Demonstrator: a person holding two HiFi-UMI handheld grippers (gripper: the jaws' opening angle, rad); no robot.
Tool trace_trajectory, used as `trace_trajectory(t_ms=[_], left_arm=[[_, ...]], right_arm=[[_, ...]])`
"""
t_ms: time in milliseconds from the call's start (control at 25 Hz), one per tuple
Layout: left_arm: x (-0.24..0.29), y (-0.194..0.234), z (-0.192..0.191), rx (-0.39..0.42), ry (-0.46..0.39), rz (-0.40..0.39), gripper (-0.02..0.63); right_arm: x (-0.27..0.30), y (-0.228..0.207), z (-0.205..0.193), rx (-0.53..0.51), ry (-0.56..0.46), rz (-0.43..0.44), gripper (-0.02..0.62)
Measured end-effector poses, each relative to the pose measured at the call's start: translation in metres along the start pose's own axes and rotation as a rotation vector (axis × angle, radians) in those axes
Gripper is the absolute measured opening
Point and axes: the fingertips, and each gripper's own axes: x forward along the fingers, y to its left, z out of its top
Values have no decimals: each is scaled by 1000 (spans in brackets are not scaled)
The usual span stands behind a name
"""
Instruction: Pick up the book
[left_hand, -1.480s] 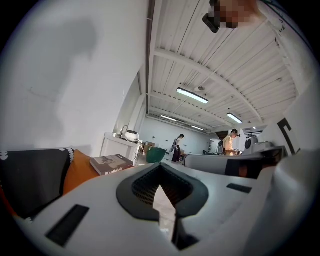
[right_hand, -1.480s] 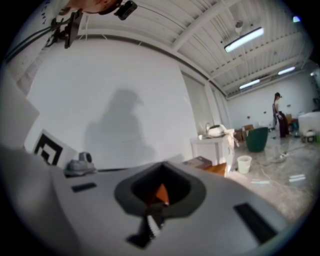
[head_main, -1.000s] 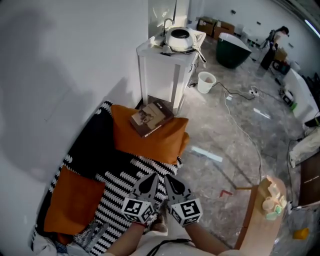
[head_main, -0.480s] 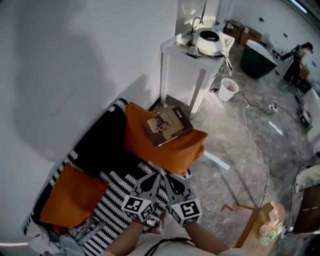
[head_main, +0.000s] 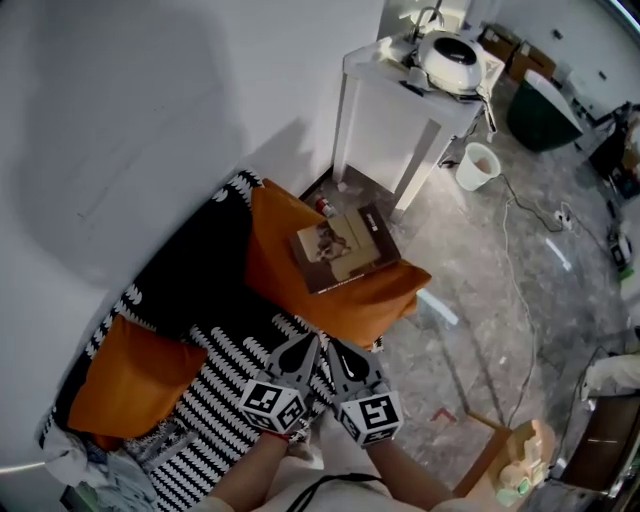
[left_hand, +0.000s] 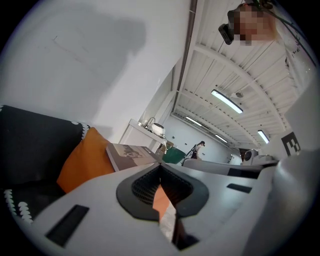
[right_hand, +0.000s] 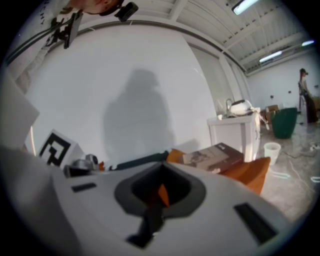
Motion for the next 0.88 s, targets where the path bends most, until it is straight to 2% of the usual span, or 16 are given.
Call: trace_trajectory(t_ms=[280, 600, 760, 880], left_arm=[[21, 28, -18, -131, 0, 47, 23], [36, 44, -40, -340, -34, 37, 23], [43, 62, -52, -477, -58, 70, 25], [45, 76, -58, -544, -72, 85, 25]], right_arm=[[29, -7, -19, -6, 53, 49, 12], [45, -16, -35, -4, 103, 84, 12], [49, -25, -42, 1, 123, 87, 12], [53, -30, -47, 12, 131, 91, 12]])
